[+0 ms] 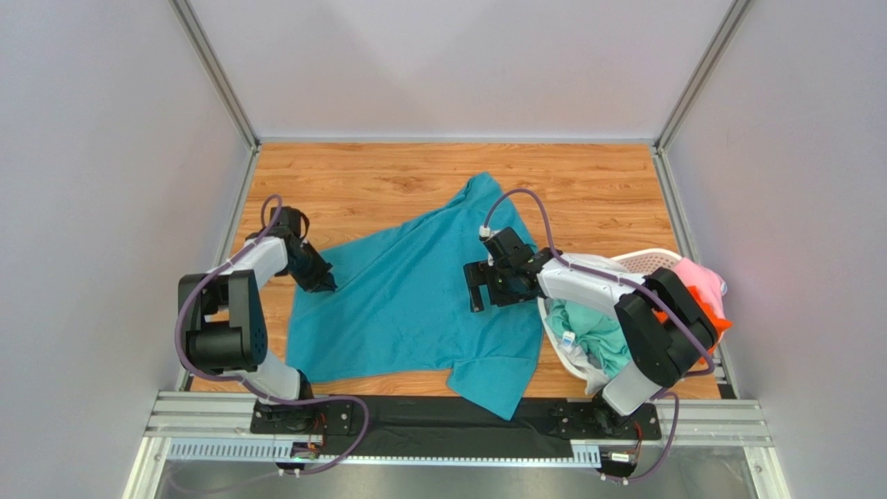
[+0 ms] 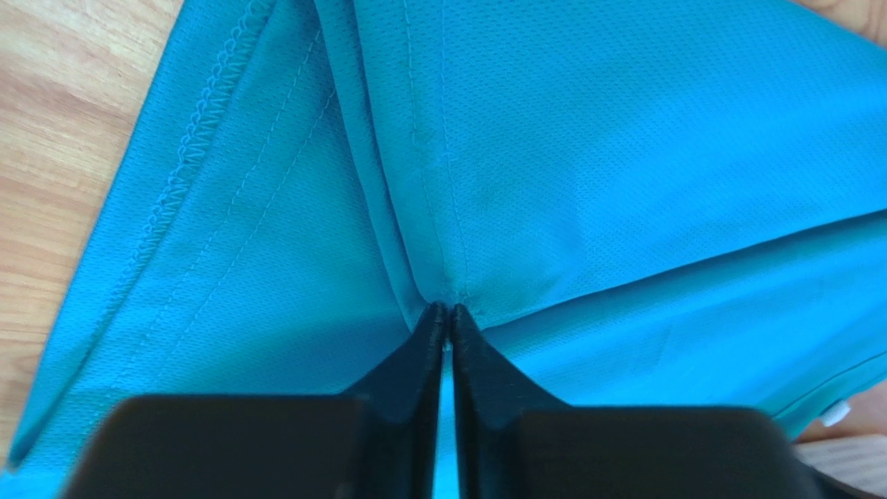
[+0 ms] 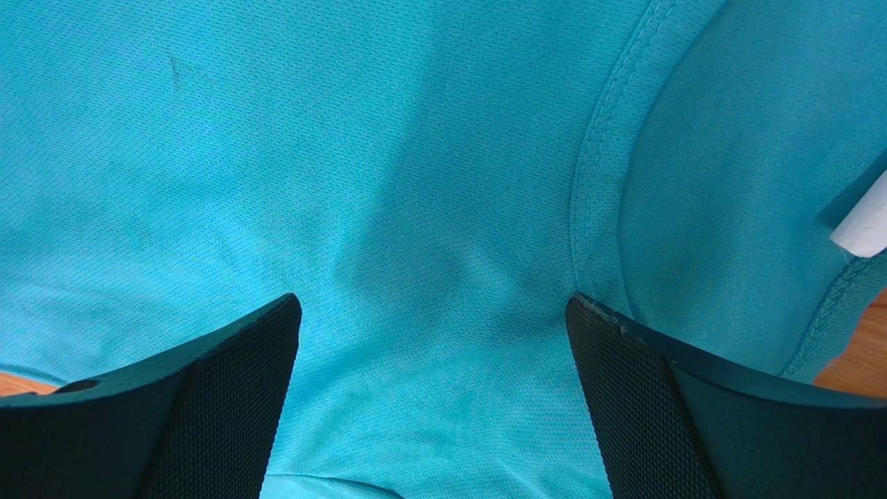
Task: Fold and stack the t-shirts
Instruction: Flatten the tshirt out
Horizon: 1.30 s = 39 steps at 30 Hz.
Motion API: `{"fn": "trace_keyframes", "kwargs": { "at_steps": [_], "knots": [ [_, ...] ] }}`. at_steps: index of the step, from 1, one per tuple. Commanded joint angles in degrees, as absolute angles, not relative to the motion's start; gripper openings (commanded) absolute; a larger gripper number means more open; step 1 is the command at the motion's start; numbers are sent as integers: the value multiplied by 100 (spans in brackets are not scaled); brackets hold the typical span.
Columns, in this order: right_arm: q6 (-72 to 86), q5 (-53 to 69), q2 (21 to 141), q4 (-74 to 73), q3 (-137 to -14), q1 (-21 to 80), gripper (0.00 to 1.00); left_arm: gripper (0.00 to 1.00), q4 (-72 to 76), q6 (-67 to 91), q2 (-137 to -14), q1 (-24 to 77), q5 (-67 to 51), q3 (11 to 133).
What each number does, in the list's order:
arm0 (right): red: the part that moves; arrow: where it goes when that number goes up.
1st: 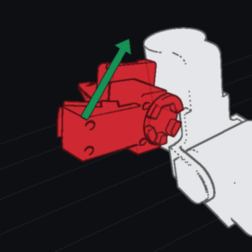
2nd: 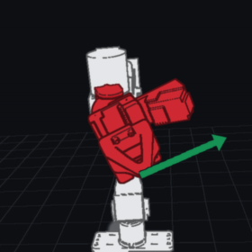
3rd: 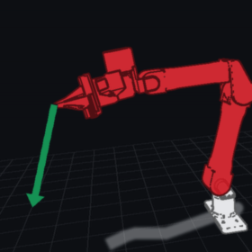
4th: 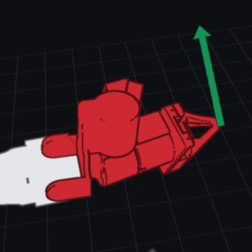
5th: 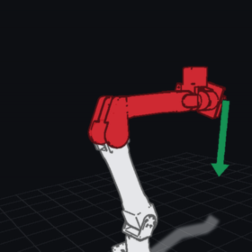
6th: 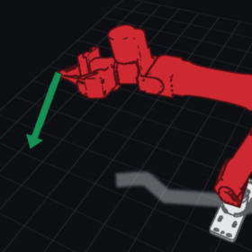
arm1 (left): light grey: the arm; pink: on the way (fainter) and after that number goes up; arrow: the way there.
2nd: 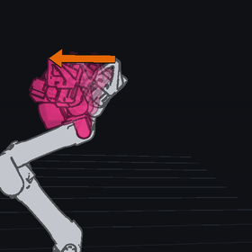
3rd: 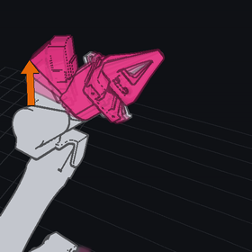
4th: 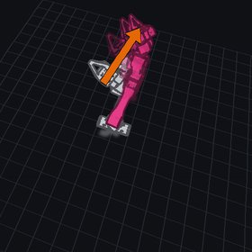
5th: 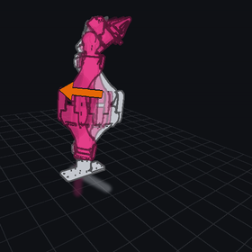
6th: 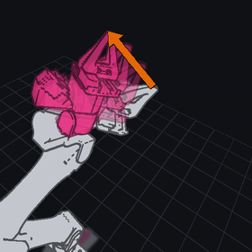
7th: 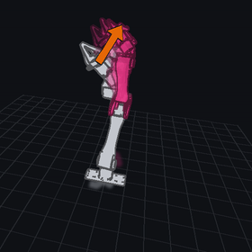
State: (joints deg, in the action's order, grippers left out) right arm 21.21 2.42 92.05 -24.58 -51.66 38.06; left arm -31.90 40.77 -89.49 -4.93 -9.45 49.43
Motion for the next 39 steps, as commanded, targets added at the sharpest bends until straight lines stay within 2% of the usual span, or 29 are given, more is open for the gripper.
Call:
{"fn": "trace_keyframes", "kwargs": {
  "at_steps": [1,2,20,29,39],
  "knots": [
    [2180,132,9123,-2496,-5115,3788,100,5,-3050,3990,-8982,-466,-1134,5098],
    [2180,132,9123,-2496,-5115,3797,100,0,-3041,3990,-8965,-475,-1151,5098],
    [2171,35,9062,-2514,-5045,3797,100,0,-2988,3868,-8341,-466,-712,5326],
    [2136,9,9053,-2522,-5062,3788,100,0,-2296,3885,-8920,-483,-835,5957],
    [2031,35,9123,-2435,-5080,3788,100,0,-1504,4034,-10080,-501,-212,6943]
  ]
}}
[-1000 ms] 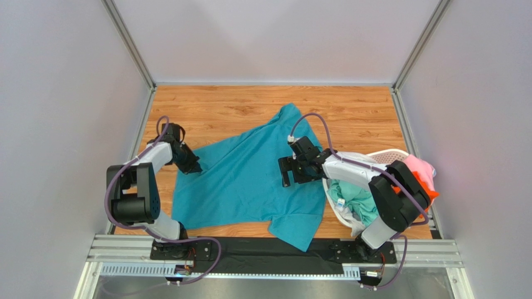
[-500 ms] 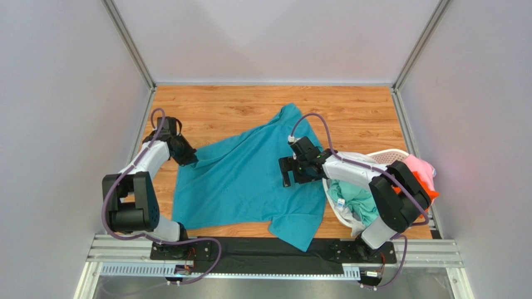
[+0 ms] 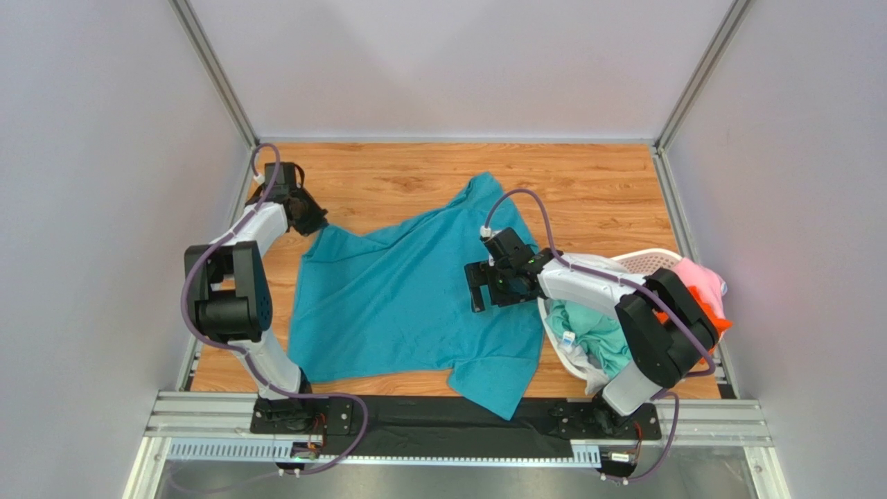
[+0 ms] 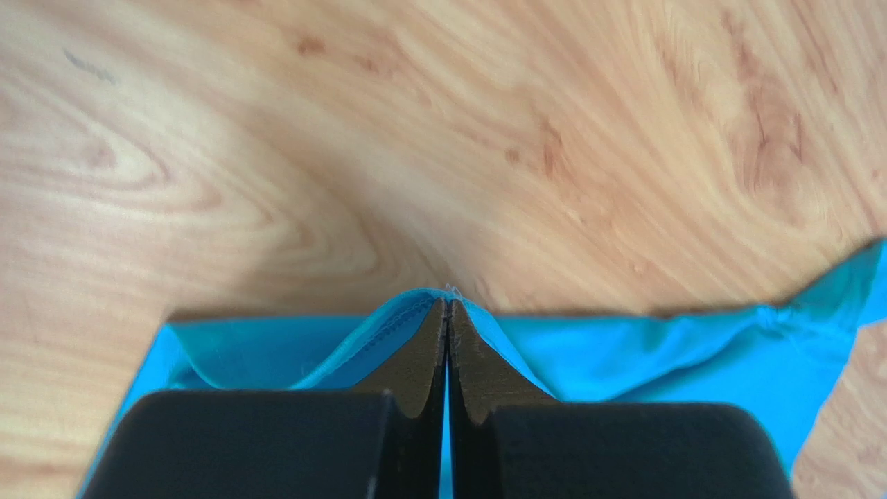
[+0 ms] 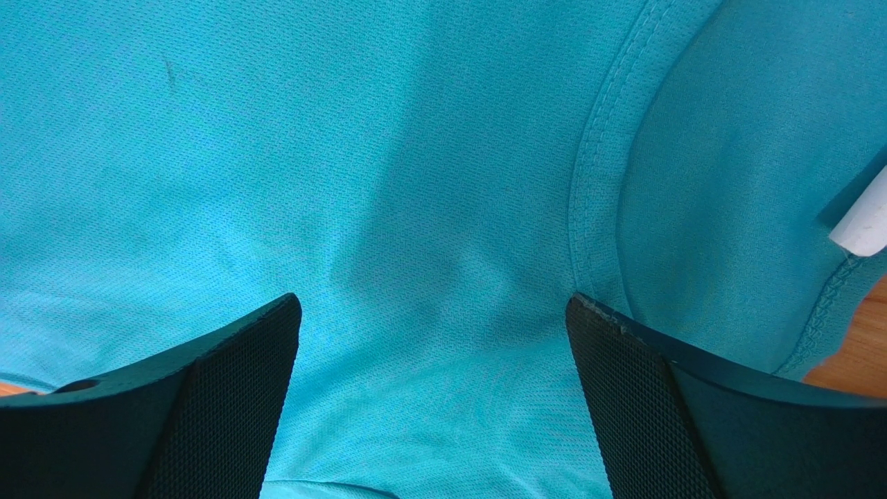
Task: Fold and stack the t-shirts
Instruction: Flatten the tshirt out
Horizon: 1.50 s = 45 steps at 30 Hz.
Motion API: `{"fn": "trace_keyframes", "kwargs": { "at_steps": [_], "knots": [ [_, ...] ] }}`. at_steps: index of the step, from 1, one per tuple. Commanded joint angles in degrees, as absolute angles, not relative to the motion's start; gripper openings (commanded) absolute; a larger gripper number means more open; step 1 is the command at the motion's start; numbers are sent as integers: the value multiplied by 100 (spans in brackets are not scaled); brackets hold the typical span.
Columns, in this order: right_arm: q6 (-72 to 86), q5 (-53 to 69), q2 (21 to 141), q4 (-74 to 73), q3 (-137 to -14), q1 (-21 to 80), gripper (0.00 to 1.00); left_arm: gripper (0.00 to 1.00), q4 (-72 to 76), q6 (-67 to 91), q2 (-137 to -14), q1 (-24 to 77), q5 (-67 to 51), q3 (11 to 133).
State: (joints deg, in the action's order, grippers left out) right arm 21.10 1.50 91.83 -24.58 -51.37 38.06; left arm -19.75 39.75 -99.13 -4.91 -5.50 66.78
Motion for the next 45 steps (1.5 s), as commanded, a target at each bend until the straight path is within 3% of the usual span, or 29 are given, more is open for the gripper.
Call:
{"fn": "trace_keyframes", "kwargs": {
  "at_steps": [1,8,15,19,20,21,23,24,37,45],
  "knots": [
    [2013,35,9167,-2417,-5097,3797,100,0,-1399,4139,-10107,-501,-150,6978],
    [1969,9,9334,-2452,-5282,3797,100,0,-1134,4254,-10563,-606,649,7601],
    [1960,-158,9501,-2522,-5396,3797,100,0,-1116,4289,-11223,-879,572,8190],
    [1942,-176,9580,-2531,-5458,3788,100,4,-1982,4201,-11697,-905,554,9119],
    [1942,-176,9597,-2531,-5484,3797,100,11,-2152,4192,-11820,-905,571,9236],
    [1951,-184,9598,-2549,-5528,3797,100,36,-2232,4184,-11830,-905,580,9281],
    [1934,-184,9571,-2584,-5598,3797,100,72,-2233,4219,-11656,-905,676,9124],
    [1916,-185,9536,-2593,-5651,3797,100,99,-2145,4227,-11576,-905,712,9027],
    [1881,-633,9193,-3111,-6810,3788,100,100,-2083,4052,-10100,-564,246,7630],
    [1793,-300,10289,-3208,-8671,3534,100,100,-2223,4043,-9370,-141,-95,6515]
  ]
}}
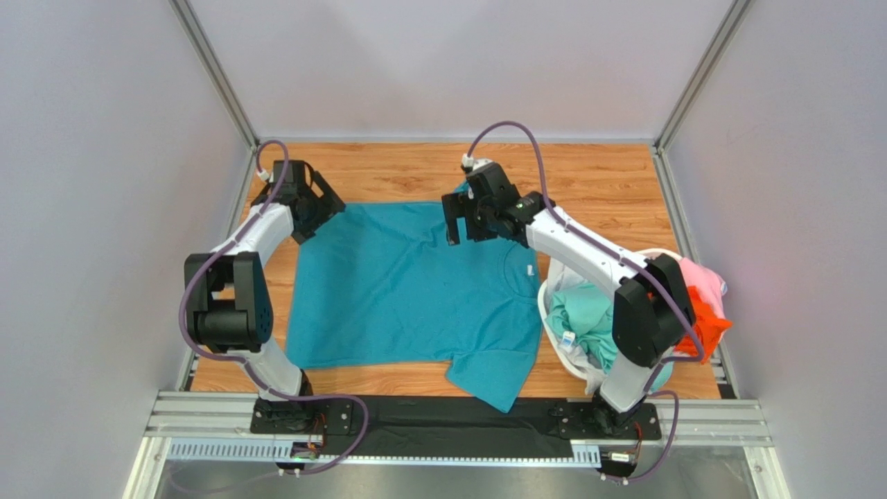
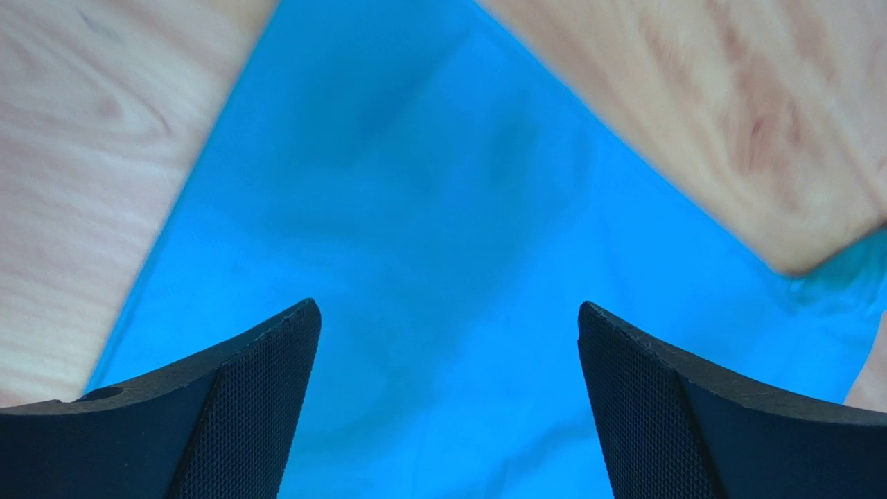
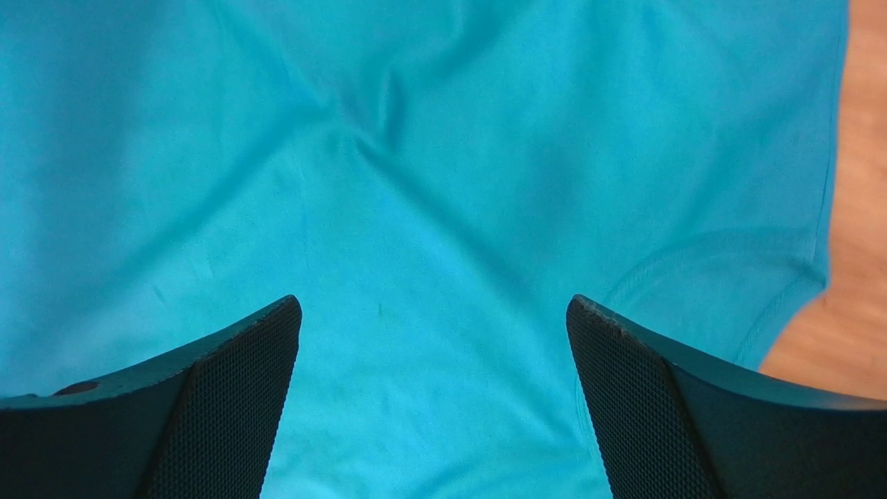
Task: Fold and stack the t-shirts
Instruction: Flatten the tshirt out
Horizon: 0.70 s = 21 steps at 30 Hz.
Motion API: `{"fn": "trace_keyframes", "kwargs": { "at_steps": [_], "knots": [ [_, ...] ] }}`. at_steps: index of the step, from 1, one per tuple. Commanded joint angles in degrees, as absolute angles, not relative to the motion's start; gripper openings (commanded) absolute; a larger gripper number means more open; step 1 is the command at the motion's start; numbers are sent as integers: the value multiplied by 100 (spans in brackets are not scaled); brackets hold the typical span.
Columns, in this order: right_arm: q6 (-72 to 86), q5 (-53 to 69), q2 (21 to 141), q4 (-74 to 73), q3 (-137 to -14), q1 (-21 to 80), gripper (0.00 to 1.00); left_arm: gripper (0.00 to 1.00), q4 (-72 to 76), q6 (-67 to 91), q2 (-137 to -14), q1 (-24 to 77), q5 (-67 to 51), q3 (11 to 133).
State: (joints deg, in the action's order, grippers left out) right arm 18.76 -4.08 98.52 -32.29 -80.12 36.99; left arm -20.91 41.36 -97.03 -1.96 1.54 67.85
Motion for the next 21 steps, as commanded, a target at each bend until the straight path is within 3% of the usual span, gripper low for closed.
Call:
{"fn": "trace_keyframes", "kwargs": {
  "at_steps": [1,10,21],
  "knots": [
    [1819,-247,10431,-3225,-8875,3437,100,100,-2224,4008,-9221,-115,-253,6408],
    [1766,-123,12512,-3586,-11457,3121,100,100,-2513,3929,-8044,-18,-448,5178],
    [1705,308,13877,-3428,-12717,2830,100,100,-2865,3674,-7479,-18,-536,4658]
  ]
}}
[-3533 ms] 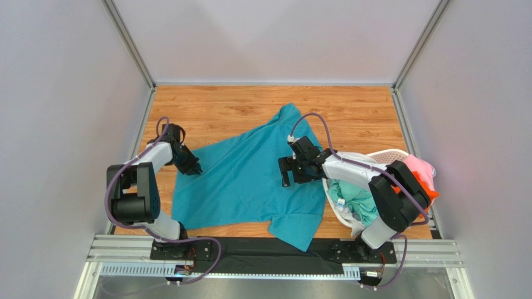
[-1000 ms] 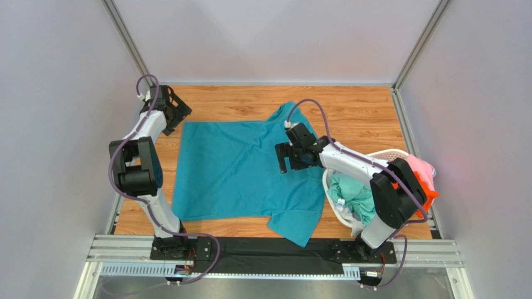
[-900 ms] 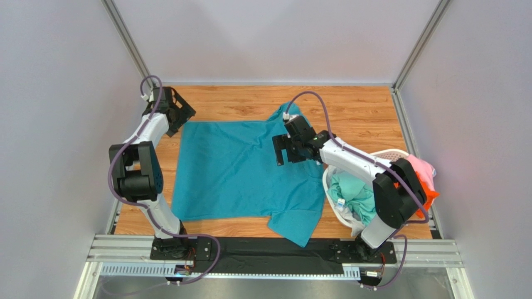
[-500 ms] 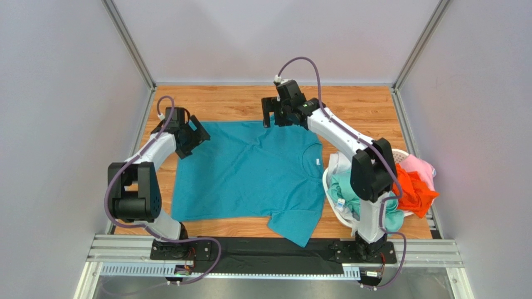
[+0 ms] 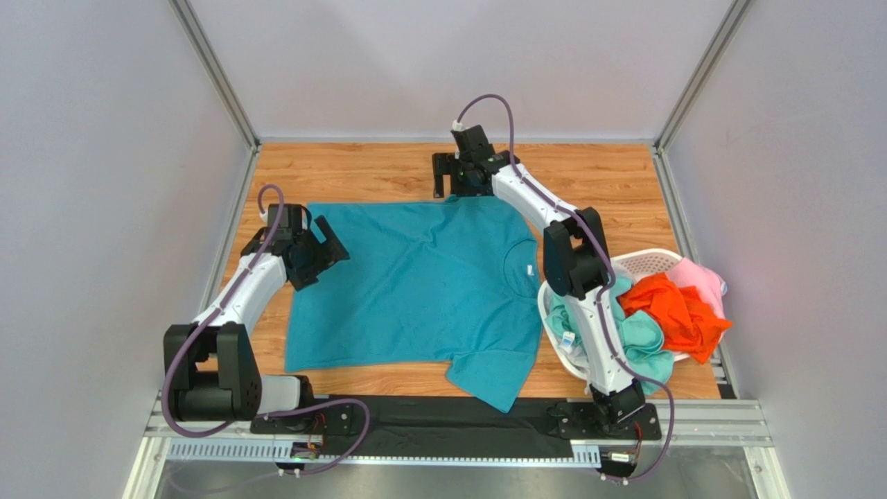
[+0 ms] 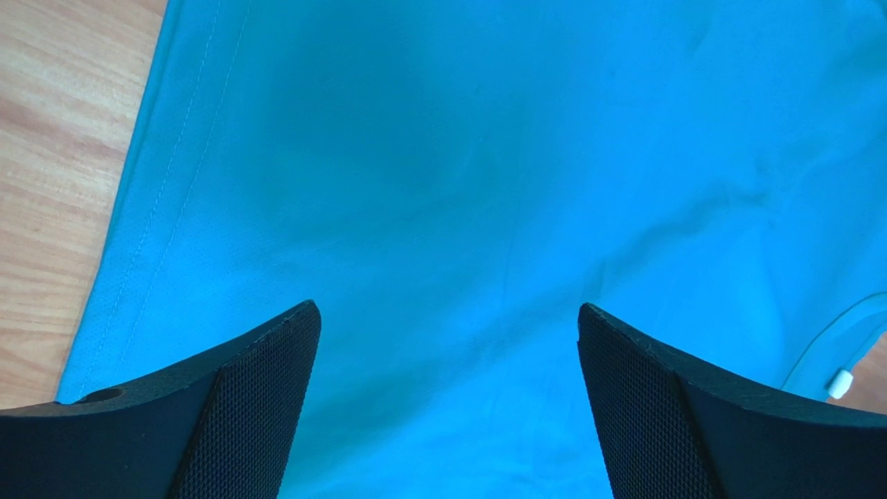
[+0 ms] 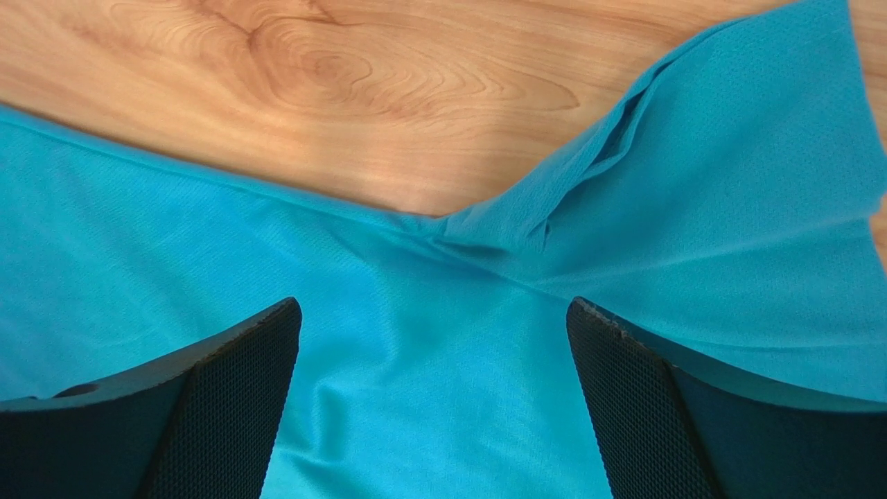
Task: Fold and stack the t-shirts
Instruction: Flatten the tshirt out
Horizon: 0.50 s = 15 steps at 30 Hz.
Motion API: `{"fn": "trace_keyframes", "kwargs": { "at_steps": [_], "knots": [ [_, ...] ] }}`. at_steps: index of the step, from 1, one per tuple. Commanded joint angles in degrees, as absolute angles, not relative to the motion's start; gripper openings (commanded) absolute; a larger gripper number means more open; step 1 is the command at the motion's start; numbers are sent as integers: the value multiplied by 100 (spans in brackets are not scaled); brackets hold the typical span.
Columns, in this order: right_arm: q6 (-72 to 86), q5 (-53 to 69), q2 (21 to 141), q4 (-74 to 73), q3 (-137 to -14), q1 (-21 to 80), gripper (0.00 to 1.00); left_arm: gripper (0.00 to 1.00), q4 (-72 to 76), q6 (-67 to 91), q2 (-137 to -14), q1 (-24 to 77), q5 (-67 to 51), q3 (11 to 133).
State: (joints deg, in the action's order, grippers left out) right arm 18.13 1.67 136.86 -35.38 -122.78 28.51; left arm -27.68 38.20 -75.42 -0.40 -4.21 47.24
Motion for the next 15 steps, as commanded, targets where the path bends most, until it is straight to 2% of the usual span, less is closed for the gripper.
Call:
{"fn": "trace_keyframes", "kwargs": {
  "at_steps": [1,9,15],
  "knots": [
    [1679,308,13939,-3393,-12744,2821,100,100,-2874,3683,-7506,-18,-545,4650],
    [1608,633,14343,-2788,-12814,2786,100,100,-2839,3674,-7716,-18,-563,4562],
    [1722,581,14949,-2261,-13517,2786,100,100,-2848,3665,-7927,-18,-545,4570]
  ]
}}
